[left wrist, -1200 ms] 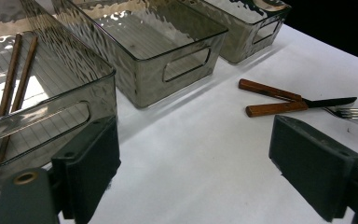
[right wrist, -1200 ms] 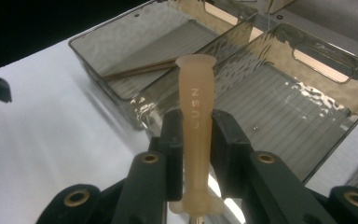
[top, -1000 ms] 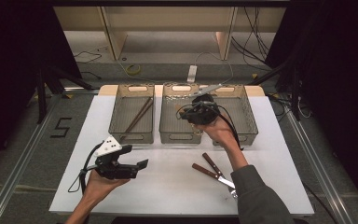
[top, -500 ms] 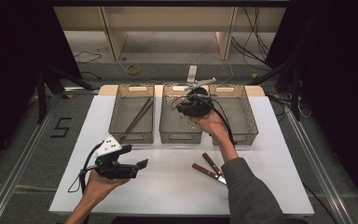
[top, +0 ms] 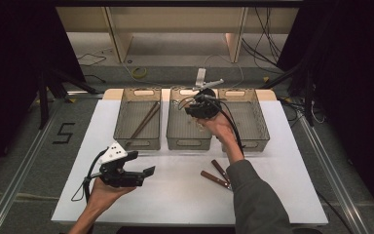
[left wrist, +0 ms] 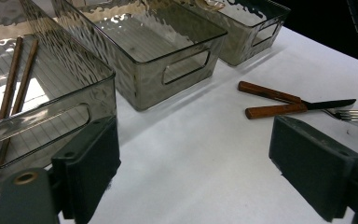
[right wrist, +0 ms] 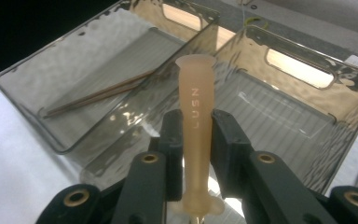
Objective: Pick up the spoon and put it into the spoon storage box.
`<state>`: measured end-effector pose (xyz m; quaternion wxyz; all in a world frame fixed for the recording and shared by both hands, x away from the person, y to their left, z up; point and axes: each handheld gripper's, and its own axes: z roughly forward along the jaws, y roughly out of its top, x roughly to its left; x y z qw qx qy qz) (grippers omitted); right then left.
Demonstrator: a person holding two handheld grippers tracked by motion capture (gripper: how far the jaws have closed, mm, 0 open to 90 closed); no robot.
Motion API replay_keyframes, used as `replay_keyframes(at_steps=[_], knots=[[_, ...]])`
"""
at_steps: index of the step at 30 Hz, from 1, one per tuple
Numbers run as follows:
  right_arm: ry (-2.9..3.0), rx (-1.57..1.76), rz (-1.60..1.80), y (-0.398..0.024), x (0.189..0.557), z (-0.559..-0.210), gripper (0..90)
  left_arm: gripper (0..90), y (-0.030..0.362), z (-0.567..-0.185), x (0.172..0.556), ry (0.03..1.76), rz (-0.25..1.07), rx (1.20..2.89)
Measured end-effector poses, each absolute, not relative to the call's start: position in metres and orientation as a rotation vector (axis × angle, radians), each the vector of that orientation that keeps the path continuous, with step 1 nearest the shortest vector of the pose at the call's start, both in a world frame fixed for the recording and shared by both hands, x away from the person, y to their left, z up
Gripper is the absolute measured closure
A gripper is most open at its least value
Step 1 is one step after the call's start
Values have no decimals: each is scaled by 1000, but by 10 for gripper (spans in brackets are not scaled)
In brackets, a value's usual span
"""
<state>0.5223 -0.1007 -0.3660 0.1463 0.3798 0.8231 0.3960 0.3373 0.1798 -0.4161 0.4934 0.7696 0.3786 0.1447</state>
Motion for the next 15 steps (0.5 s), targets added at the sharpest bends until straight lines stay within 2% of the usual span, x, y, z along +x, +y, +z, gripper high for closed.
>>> replay_keyframes(at_steps=[15], knots=[[2366, 1152, 1087, -97, 532, -379, 759, 154, 181, -416, 338, 922, 352, 1873]])
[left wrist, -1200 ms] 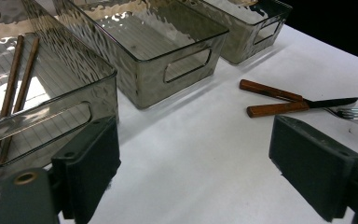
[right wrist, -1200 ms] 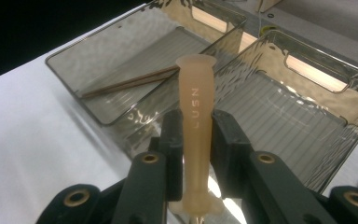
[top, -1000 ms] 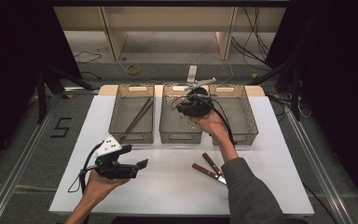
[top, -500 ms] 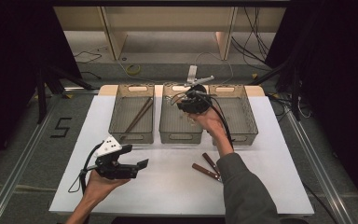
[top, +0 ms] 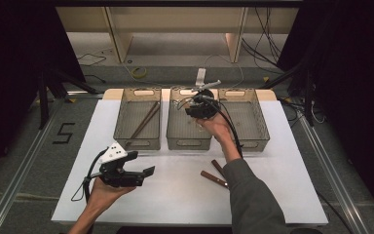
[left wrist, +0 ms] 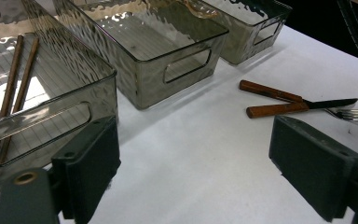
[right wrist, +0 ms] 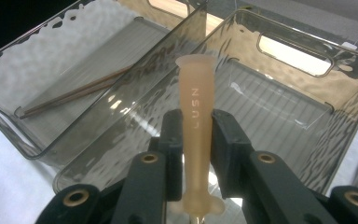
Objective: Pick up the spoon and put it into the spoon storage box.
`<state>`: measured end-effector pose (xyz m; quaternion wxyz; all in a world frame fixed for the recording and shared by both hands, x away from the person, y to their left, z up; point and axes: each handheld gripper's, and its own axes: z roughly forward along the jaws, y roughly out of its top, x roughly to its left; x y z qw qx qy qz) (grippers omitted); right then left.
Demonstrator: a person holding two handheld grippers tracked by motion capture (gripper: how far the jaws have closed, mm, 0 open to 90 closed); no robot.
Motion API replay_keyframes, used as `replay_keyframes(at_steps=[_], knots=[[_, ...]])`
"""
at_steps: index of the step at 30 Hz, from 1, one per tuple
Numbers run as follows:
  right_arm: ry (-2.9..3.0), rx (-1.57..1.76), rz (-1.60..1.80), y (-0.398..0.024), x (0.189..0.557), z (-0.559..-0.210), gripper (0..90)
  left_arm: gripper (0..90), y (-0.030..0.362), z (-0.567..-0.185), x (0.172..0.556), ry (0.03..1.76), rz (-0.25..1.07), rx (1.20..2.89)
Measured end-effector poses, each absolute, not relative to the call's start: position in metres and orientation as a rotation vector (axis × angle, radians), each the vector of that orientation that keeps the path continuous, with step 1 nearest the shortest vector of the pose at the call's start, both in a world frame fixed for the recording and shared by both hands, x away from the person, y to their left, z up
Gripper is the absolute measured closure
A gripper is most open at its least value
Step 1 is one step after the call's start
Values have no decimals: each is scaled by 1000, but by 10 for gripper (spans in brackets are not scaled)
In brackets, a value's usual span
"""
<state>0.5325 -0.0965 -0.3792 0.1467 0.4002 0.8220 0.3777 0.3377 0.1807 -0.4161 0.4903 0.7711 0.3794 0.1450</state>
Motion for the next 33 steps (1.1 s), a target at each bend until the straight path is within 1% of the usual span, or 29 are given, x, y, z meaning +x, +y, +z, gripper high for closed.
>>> replay_keyframes(at_steps=[15, 19, 24, 28, 31, 33], knots=[[2371, 1177, 1076, -91, 536, -389, 755, 154, 180, -416, 337, 920, 354, 1871], [2371, 1183, 1086, -88, 537, -392, 741, 154, 180, -416, 337, 918, 356, 1872], [2388, 1203, 1116, -88, 538, -393, 579, 154, 180, -416, 337, 920, 354, 1870], [2392, 1205, 1117, -91, 536, -390, 508, 154, 180, -416, 337, 921, 355, 1870], [2403, 1192, 1121, -96, 534, -386, 474, 153, 180, -416, 337, 920, 356, 1869], [2420, 1177, 1116, -98, 530, -382, 431, 154, 181, -416, 337, 922, 355, 1869]])
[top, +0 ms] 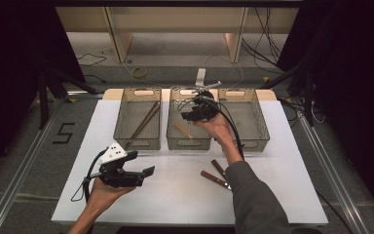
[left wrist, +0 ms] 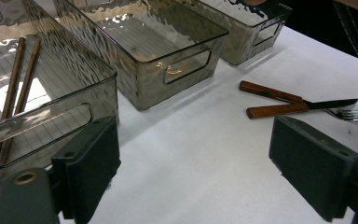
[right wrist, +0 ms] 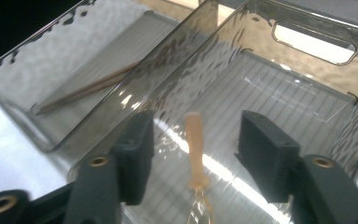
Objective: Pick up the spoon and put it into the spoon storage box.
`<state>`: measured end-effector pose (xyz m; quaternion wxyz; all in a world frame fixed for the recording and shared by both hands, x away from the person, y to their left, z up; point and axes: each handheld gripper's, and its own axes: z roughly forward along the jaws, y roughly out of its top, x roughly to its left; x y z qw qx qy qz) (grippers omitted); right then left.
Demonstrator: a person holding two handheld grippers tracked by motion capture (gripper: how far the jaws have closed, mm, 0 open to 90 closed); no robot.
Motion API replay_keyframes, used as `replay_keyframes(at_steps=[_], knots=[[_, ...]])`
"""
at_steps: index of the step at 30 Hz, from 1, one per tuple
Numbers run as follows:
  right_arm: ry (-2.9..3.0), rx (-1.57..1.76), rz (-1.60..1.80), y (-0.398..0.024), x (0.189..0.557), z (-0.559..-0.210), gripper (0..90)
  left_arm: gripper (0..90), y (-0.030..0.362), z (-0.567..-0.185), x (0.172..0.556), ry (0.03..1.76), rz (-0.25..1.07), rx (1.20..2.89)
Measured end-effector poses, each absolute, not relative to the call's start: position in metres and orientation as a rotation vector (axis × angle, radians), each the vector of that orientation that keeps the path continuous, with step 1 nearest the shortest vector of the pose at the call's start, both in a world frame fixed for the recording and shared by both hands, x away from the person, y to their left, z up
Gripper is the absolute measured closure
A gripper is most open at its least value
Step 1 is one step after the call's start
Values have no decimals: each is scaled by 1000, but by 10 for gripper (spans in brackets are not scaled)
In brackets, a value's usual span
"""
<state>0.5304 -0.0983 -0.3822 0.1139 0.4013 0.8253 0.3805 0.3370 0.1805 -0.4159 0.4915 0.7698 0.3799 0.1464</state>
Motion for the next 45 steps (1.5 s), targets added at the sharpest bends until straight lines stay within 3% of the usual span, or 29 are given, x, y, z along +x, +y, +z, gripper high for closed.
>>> replay_keyframes(at_steps=[8, 21, 45], knots=[[2485, 1075, 1129, -115, 491, -366, 342, 154, 180, -416, 337, 926, 358, 1867], [2621, 931, 1049, -137, 431, -370, 330, 153, 180, -416, 337, 921, 363, 1879], [2766, 863, 901, -156, 397, -404, 305, 153, 180, -416, 337, 916, 363, 1874]])
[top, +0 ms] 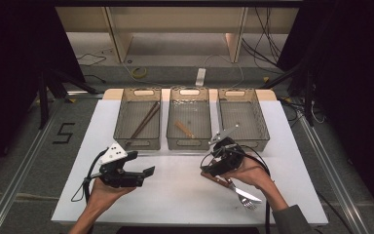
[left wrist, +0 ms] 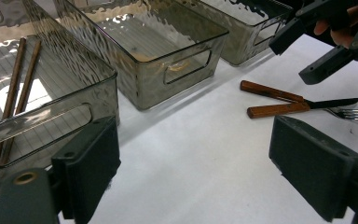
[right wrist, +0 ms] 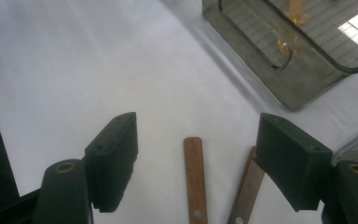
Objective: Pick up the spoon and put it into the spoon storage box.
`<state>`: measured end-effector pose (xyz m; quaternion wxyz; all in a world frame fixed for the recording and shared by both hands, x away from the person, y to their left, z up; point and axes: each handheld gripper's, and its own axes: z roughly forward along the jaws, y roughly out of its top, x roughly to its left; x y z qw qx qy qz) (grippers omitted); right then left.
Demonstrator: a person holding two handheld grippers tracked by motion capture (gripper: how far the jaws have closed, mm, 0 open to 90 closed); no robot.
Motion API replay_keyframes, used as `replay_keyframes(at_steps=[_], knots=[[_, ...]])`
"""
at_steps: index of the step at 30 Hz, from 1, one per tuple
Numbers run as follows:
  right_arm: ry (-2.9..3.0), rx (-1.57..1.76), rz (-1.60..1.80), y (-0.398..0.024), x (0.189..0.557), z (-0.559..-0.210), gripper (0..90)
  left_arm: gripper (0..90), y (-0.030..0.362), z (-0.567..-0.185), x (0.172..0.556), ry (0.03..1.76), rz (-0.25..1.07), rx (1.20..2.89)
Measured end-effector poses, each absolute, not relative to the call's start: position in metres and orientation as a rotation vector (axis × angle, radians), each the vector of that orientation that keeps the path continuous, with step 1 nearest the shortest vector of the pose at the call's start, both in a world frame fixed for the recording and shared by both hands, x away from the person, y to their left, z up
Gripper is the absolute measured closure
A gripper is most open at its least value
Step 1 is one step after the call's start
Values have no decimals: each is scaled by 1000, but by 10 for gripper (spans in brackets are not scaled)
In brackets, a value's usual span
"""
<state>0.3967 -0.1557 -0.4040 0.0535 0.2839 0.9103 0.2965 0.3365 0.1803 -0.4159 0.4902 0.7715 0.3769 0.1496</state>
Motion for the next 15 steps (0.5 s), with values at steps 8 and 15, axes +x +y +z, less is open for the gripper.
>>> replay_keyframes(at_steps=[8, 15], knots=[[2798, 835, 860, -154, 395, -410, 295, 154, 180, -416, 337, 919, 362, 1873], [2840, 844, 812, -154, 394, -417, 294, 153, 181, -417, 337, 927, 362, 1868]])
